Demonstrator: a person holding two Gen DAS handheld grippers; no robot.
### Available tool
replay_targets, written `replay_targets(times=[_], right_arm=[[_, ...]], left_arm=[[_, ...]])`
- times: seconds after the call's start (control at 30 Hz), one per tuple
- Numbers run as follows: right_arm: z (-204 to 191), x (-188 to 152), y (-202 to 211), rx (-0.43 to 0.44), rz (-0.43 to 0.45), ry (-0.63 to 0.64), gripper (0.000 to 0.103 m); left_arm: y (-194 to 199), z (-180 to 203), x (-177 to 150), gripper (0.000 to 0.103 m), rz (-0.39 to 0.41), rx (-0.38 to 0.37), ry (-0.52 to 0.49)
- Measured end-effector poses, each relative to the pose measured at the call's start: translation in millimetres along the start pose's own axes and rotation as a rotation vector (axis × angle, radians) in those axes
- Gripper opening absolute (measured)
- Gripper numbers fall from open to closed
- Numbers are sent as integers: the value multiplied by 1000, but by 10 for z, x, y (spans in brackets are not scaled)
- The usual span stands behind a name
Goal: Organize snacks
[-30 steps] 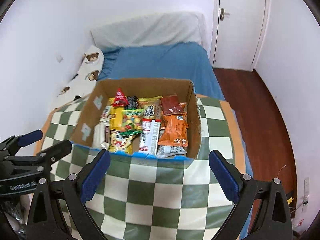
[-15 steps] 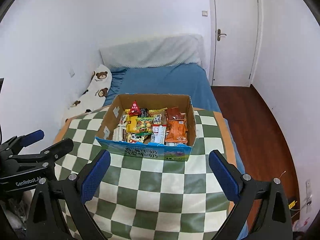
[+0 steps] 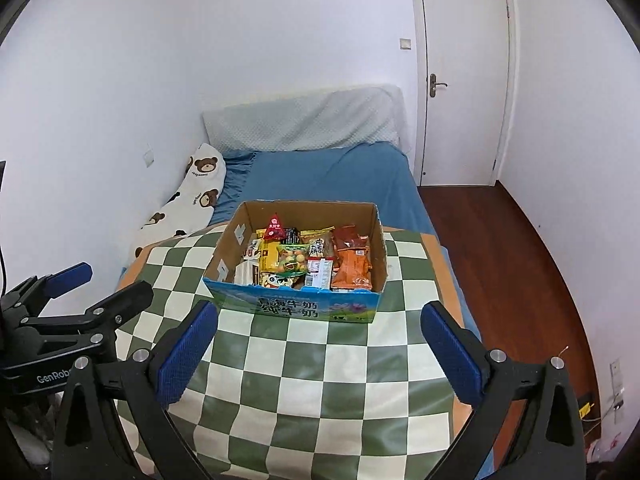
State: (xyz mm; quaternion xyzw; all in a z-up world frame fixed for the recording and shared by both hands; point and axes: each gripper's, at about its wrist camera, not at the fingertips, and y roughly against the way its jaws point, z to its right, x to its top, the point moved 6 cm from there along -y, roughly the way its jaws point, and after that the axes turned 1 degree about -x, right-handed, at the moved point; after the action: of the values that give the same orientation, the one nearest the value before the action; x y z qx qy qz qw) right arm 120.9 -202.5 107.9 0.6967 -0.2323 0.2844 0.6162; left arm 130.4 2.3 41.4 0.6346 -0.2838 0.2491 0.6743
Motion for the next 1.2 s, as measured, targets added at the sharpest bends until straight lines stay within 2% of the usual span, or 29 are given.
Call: replay_targets(times=[0.3, 0.57, 1.2], right_arm=[[23, -32, -172, -3, -15, 1, 103], [95, -28, -540, -23, -41, -20, 103], [331, 309, -1429, -57, -92, -36, 103]], left_arm=[[-188, 3, -15, 103, -26, 36, 6], [-543, 13, 45, 103, -54, 64, 3], [-1471, -160, 221, 103, -145, 100, 51]])
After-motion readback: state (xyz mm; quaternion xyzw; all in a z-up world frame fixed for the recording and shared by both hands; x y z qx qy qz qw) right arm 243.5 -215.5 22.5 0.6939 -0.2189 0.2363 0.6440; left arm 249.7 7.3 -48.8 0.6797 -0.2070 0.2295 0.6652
